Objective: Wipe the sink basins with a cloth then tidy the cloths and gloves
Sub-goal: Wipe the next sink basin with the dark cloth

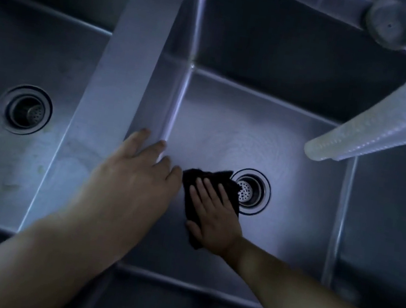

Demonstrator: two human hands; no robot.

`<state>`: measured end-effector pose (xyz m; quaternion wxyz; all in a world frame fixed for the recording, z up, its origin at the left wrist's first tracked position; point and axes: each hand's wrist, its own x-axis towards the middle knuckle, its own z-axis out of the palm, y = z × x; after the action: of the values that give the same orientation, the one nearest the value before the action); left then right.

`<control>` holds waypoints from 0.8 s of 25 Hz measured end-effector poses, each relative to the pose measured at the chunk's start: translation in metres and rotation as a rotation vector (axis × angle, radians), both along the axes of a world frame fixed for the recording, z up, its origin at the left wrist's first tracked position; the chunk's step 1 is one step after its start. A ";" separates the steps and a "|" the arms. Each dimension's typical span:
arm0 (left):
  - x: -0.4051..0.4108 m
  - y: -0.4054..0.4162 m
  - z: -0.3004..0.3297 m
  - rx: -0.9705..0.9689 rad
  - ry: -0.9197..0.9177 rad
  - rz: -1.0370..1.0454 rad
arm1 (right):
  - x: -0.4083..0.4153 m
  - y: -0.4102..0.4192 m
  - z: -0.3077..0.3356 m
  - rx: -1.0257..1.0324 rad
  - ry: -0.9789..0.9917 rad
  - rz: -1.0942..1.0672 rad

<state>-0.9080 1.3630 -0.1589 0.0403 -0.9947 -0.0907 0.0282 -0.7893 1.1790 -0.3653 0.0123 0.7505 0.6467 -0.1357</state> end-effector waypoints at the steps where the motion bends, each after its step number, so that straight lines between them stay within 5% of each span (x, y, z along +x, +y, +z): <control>1: 0.002 0.008 0.000 0.019 0.014 -0.010 | 0.007 0.020 0.000 0.000 -0.004 0.014; 9: 0.004 0.028 -0.012 -0.079 0.114 -0.049 | 0.125 0.160 -0.004 -0.004 -0.096 -0.266; 14: 0.004 0.028 -0.015 -0.077 0.071 -0.068 | 0.120 0.203 -0.006 -0.064 -0.136 -0.389; 20: 0.004 0.026 -0.012 0.003 0.075 -0.072 | 0.097 0.206 -0.003 -0.060 -0.042 -0.240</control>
<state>-0.9036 1.3888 -0.1708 0.0460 -0.9955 -0.0534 0.0637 -0.6927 1.3846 -0.3684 0.0320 0.8245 0.5475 -0.1395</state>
